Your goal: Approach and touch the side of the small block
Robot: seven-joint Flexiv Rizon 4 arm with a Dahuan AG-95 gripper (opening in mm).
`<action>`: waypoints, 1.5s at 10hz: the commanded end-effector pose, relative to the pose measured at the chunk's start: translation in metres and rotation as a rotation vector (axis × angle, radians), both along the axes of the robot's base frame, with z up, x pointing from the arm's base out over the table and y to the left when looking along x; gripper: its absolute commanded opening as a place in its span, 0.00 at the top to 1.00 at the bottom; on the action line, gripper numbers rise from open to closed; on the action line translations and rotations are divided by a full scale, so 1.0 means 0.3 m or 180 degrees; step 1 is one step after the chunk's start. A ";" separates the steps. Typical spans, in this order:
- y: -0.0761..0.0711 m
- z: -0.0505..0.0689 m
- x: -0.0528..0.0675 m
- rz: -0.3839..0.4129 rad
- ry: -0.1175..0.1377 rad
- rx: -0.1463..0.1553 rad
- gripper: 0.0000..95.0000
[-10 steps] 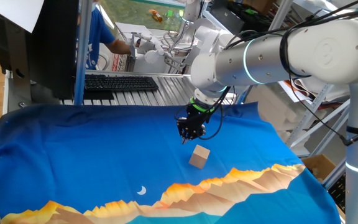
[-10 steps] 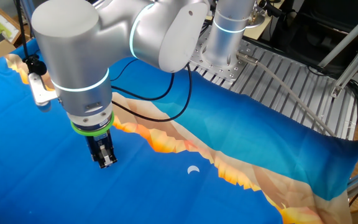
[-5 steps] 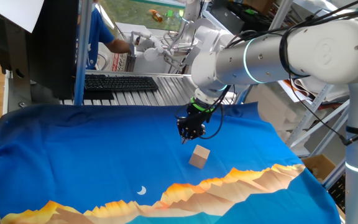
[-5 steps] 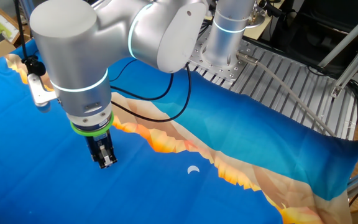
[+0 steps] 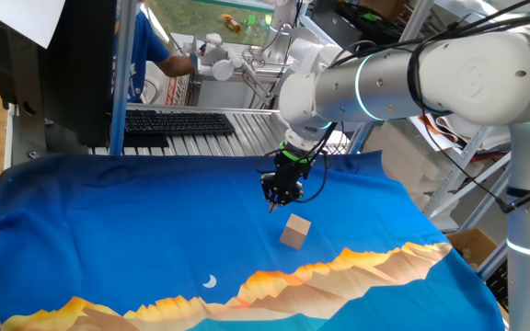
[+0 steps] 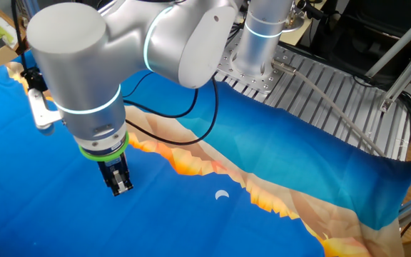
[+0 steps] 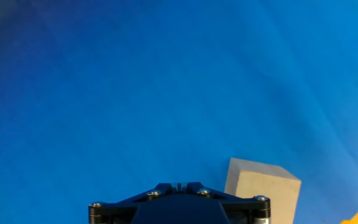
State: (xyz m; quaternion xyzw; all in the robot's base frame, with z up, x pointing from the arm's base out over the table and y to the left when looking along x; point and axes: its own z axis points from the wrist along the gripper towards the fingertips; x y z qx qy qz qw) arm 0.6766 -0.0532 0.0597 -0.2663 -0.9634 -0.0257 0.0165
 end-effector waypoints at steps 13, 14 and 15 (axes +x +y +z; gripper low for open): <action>-0.028 -0.049 0.005 -0.0014 -0.0008 -0.0049 1.00; -0.028 -0.049 0.005 -0.0029 -0.0006 -0.0051 0.80; -0.028 -0.049 0.005 -0.0050 -0.0007 -0.0048 0.60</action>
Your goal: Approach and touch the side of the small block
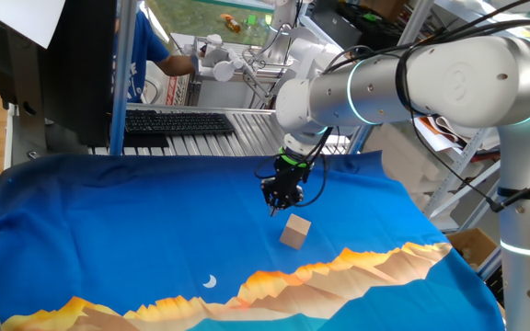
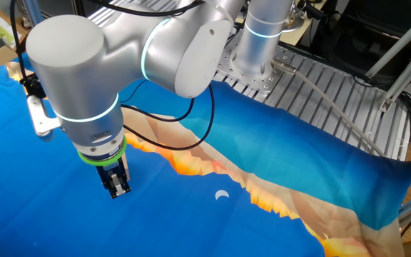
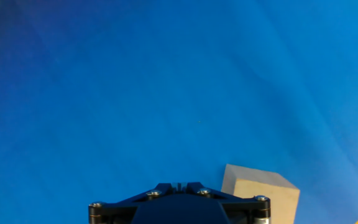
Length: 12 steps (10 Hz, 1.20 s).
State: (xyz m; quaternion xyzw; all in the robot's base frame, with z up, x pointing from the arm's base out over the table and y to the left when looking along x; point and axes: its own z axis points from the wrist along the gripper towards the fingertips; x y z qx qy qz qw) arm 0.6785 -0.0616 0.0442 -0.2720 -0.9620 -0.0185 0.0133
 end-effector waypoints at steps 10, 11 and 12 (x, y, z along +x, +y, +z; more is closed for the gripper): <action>0.000 0.001 -0.002 -0.0245 -0.0007 0.0023 0.00; 0.000 0.001 -0.002 -0.0229 -0.0009 0.0022 0.00; 0.000 0.001 -0.002 -0.0231 -0.0013 0.0025 0.00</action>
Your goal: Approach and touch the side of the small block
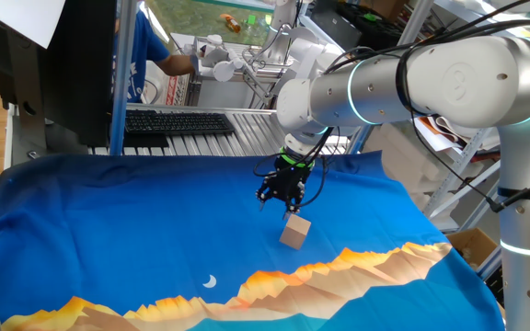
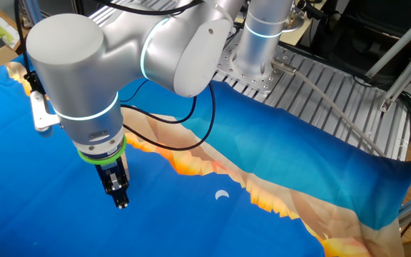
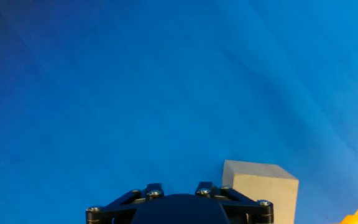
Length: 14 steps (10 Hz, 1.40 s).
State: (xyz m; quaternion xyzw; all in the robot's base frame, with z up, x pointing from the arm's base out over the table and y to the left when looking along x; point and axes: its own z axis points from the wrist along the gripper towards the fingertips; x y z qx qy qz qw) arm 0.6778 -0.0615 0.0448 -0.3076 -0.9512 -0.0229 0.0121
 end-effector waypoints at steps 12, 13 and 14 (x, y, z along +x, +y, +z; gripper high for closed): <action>0.051 0.024 0.000 0.0021 0.0001 0.0076 1.00; 0.051 0.024 0.000 0.0036 0.0001 0.0078 1.00; 0.051 0.025 0.000 0.0070 0.0004 0.0087 1.00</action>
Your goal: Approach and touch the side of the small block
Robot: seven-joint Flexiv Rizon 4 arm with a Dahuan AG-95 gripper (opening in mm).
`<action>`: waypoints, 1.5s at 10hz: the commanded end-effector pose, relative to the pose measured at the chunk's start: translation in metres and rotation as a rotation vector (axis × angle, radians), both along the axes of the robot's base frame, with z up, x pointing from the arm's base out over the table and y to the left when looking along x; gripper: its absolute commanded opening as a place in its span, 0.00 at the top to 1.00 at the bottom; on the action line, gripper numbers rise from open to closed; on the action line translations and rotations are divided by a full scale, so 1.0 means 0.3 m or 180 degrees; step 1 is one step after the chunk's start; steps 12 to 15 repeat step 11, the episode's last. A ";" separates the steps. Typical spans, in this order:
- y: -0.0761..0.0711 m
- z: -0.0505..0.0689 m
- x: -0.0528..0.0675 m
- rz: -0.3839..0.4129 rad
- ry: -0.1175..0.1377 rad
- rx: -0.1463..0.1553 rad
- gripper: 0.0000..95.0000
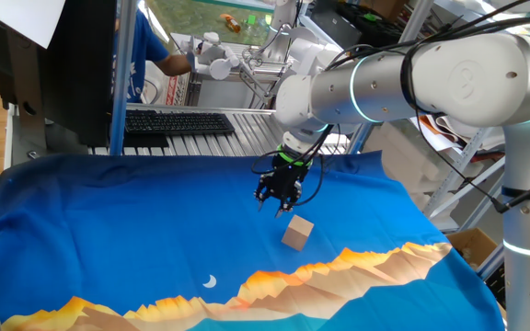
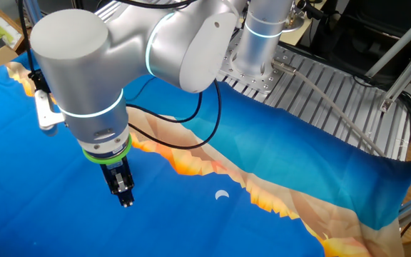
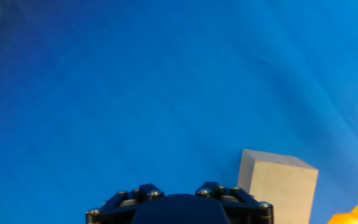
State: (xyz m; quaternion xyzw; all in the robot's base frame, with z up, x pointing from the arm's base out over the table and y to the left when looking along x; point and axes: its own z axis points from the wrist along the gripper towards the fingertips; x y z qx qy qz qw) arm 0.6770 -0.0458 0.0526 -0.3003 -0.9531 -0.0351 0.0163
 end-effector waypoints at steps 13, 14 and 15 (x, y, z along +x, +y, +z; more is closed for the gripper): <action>0.043 0.125 -0.023 0.0007 0.0059 0.0189 1.00; 0.043 0.125 -0.023 0.0007 0.0059 0.0189 1.00; 0.043 0.125 -0.023 0.0007 0.0059 0.0189 1.00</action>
